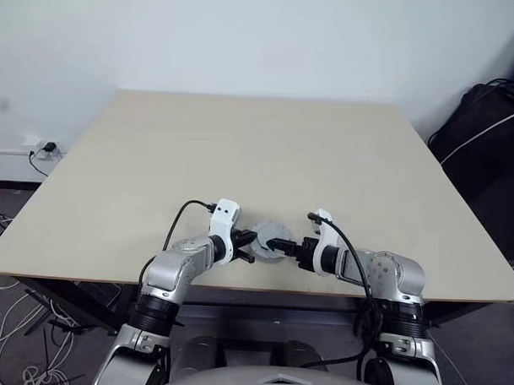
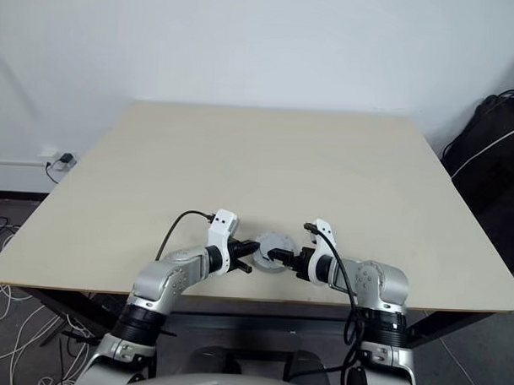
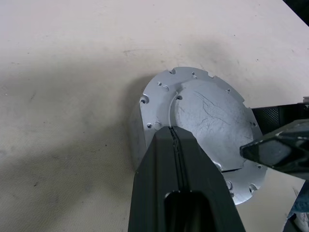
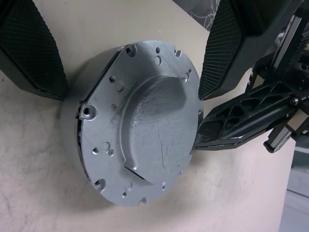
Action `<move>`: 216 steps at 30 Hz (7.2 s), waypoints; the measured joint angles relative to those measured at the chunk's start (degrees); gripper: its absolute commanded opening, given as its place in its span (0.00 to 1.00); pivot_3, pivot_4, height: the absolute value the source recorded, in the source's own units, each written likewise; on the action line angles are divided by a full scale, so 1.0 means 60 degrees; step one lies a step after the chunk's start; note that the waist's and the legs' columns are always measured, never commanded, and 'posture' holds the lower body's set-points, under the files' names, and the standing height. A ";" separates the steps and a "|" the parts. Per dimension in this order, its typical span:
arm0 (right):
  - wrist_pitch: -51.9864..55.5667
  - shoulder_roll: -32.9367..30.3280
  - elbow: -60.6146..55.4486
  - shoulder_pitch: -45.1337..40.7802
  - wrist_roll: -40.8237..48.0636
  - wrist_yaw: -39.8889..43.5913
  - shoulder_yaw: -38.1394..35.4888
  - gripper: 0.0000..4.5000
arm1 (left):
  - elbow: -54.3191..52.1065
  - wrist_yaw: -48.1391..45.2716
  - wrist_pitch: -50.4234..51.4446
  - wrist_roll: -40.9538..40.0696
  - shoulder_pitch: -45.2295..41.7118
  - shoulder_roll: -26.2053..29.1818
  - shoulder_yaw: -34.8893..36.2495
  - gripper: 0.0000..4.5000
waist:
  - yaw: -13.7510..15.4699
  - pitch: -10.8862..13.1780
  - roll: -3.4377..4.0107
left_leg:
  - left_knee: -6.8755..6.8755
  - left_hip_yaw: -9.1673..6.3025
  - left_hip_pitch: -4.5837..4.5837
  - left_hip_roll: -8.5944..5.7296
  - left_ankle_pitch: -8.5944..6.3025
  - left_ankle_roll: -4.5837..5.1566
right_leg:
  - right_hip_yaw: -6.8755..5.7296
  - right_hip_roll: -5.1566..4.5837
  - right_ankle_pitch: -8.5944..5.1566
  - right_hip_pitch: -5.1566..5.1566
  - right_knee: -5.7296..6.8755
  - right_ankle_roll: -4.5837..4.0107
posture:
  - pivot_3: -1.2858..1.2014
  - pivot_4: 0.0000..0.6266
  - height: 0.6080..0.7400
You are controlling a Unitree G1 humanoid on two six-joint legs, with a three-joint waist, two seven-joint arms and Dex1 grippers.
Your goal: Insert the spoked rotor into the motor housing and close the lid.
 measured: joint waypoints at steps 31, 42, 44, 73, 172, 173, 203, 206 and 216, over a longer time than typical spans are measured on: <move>0.0763 0.2131 0.0208 0.0016 0.1306 -0.1377 -0.2941 1.00 | -0.0193 0.0026 0.0006 -0.0003 0.0055 0.0160 0.0070 0.00 | -0.0149 0.0017 0.0027 | 0.0000 0.0002 -0.0121 -0.0007 0.0018 0.0005 | 0.0030 0.0063 0.0017 -0.0100 0.0009 0.0013 | 0.52 0.00 1.00; 0.0254 0.2186 0.0179 0.0170 0.1677 -0.1852 -0.3125 0.48 | -0.0209 0.0075 0.0034 0.0022 0.0127 0.0221 0.0081 0.00 | -0.0148 0.0005 0.0042 | 0.0003 -0.0005 -0.0104 -0.0007 0.0026 0.0020 | 0.0034 0.0063 0.0019 -0.0094 0.0010 0.0019 | 0.52 0.00 1.00; 0.0262 0.2189 0.0178 0.0186 0.1756 -0.1904 -0.3141 0.48 | -0.0209 0.0077 0.0034 0.0022 0.0131 0.0221 0.0081 0.00 | -0.0147 0.0003 0.0044 | 0.0005 -0.0004 -0.0104 -0.0007 0.0025 0.0018 | 0.0035 0.0061 0.0019 -0.0094 0.0010 0.0021 | 0.52 0.00 1.00; 0.0270 0.2119 -0.0006 0.0587 0.2502 -0.2180 -0.2713 0.47 | -0.1073 0.2443 -0.1681 -0.0377 0.0822 -0.1143 0.2303 0.00 | -0.0222 -0.0002 0.0053 | 0.0002 0.0000 -0.0124 0.0003 0.0043 0.0043 | 0.0054 0.0063 0.0027 -0.0087 0.0019 0.0024 | 0.52 0.00 1.00; -0.1614 -0.0288 -0.0697 0.1482 0.9804 -0.3715 0.1309 0.89 | -0.1976 0.1520 -0.1745 -1.2158 0.5483 -0.1227 0.1802 0.47 | -0.0296 0.0067 0.0012 | 0.0015 0.0005 -0.0125 0.0006 0.0034 0.0058 | 0.0046 0.0081 -0.0002 -0.0109 -0.0009 0.0066 | 0.52 0.00 1.00; -0.1637 -0.0326 -0.0731 0.1482 0.9776 -0.3660 0.1308 0.96 | -0.1949 0.1530 -0.1795 -1.2137 0.5483 -0.1227 0.1802 0.47 | -0.0295 0.0067 0.0012 | 0.0016 0.0005 -0.0125 0.0006 0.0034 0.0058 | 0.0046 0.0080 -0.0002 -0.0109 -0.0009 0.0066 | 0.52 0.00 1.00; -1.1915 -0.2087 -0.1964 0.2913 -0.3820 -0.0515 0.5111 1.00 | 0.2046 0.3062 -0.5209 -0.9919 0.0402 -0.1334 0.4735 0.47 | -0.0193 0.0126 -0.0157 | 0.0074 0.0012 -0.0115 0.0000 0.0067 0.0003 | 0.0028 0.0136 0.0018 -0.0018 -0.0008 0.0104 | 0.52 0.00 1.00; -1.2187 -0.1905 -0.1664 0.3066 -0.4024 -0.0492 0.5094 1.00 | 0.2872 0.3137 -0.5403 -0.9609 -0.0430 -0.1566 0.5232 0.47 | -0.0191 0.0127 -0.0162 | 0.0077 0.0011 -0.0113 -0.0004 0.0068 0.0004 | 0.0028 0.0136 0.0026 -0.0006 -0.0018 0.0115 | 0.52 0.00 1.00; -1.2211 -0.1451 -0.1621 0.3346 -0.4308 -0.0527 0.4862 1.00 | 0.5984 0.3255 -0.5943 -0.8108 -0.2819 -0.1210 0.6286 0.47 | -0.0226 0.0133 -0.0173 | 0.0077 0.0010 -0.0105 0.0002 0.0073 0.0002 | 0.0029 0.0152 0.0029 -0.0003 -0.0013 0.0120 | 0.52 0.00 1.00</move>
